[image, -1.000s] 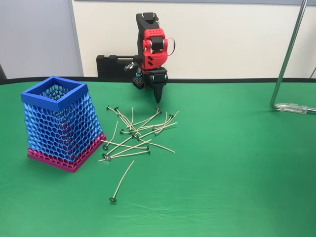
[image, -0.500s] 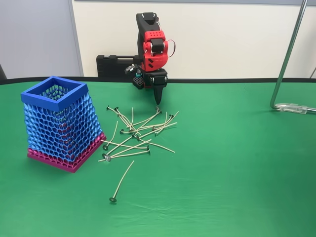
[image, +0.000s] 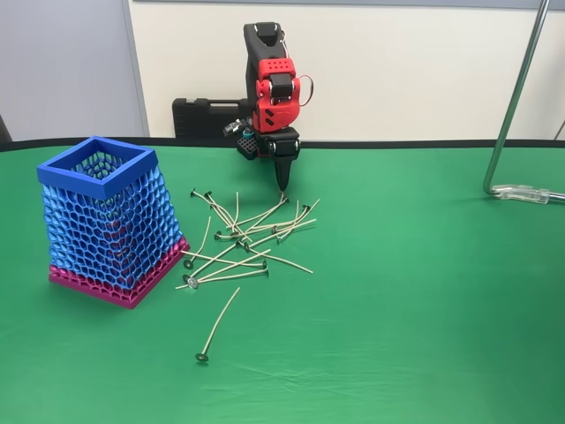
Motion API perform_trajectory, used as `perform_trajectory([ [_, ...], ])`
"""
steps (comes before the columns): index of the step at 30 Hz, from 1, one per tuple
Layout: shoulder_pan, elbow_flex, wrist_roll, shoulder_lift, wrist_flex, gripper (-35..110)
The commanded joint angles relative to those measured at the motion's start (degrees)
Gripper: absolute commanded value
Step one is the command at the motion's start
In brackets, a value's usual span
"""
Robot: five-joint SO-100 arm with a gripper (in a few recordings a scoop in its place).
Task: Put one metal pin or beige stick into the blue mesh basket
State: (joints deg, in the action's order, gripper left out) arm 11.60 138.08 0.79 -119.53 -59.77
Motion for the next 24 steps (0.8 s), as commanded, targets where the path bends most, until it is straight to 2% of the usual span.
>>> perform_trajectory([
  [1,-0.4,-0.1,-0.6,0.4,0.4,14],
  [24,-1.3,0.6,-2.5,2.4,1.7,10],
])
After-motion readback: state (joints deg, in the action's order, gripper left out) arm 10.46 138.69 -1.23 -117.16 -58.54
